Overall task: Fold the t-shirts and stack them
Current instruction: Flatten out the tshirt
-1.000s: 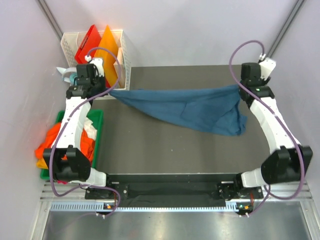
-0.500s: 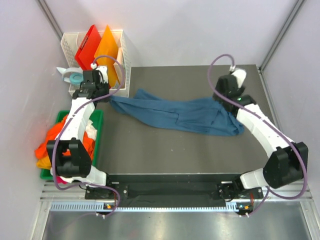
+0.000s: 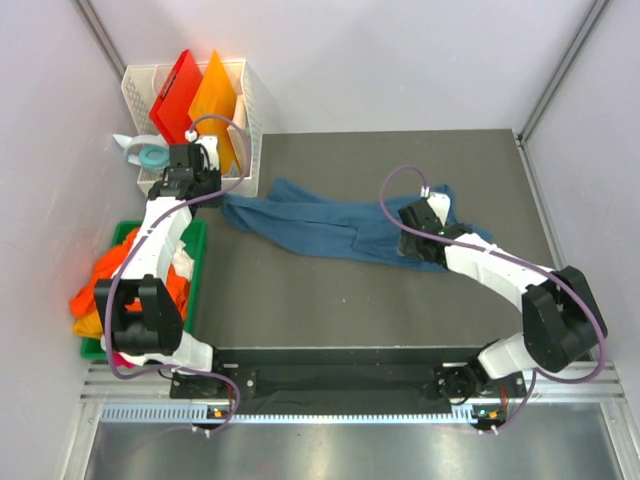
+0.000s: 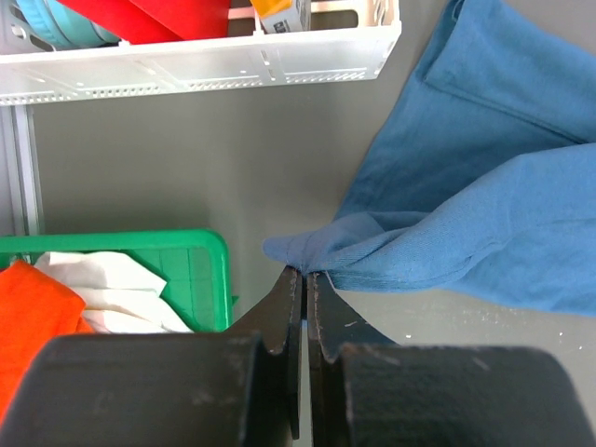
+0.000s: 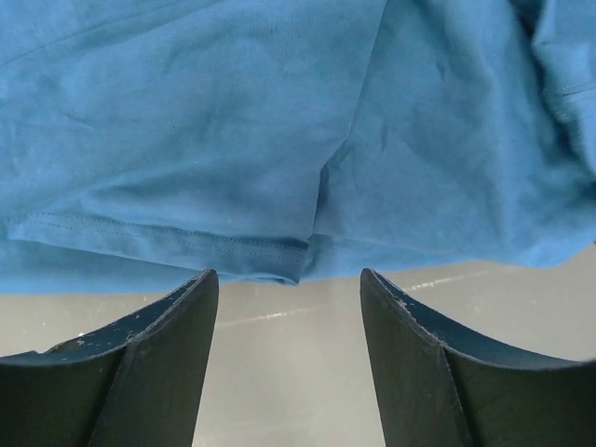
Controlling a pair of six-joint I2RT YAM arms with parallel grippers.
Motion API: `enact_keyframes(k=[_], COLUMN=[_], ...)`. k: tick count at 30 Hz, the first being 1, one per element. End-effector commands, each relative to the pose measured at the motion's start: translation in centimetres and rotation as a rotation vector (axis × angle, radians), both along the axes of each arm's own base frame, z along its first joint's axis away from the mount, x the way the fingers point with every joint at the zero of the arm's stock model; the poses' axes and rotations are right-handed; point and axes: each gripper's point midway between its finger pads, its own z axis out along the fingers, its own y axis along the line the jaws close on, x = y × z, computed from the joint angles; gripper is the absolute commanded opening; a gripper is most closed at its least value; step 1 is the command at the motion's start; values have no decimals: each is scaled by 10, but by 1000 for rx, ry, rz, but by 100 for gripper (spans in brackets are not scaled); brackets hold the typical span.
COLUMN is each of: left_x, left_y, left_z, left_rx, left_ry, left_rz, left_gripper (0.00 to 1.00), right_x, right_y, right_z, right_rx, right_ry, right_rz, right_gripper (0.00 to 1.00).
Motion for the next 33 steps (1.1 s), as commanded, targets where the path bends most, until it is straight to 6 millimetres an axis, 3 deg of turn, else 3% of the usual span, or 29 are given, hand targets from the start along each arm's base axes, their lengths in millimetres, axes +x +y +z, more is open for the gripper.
enact_keyframes(k=[1,9,20,25,28,30,32,33], left_x=[3,-2,-4,-3,-3,-4,-5,-6], left_y=[-3,-2,-2,-3,-3,-3,-1,-1], left_z=[10,8,4,1,-1,-2,0,1], left_rx=[-16,-5,0,-8,-10,-8,-4,1], left_ry=[-50,-43,-36,-31,-28,-24,-28,-31], left_rz=[-5,-6,-10,-9,-9,-7,-3,-3], left_gripper=[0,0,0,0,0,0,0,0], right_x=[8,8,11,10,10,10,12,14], right_y=[8,14,8,2,0,-3,-6,-7], right_z=[-12,-39,-40,-44,-46,-45,-36,-23], right_rx=[31,42,44,33,38,41,34,41], right_ry=[1,51,22,23,20,15,-12,-48], right_rz=[-23,-32,-68,-82,-95,-106,-116,-119], right_gripper=[62,58,37,35,21,0,0,0])
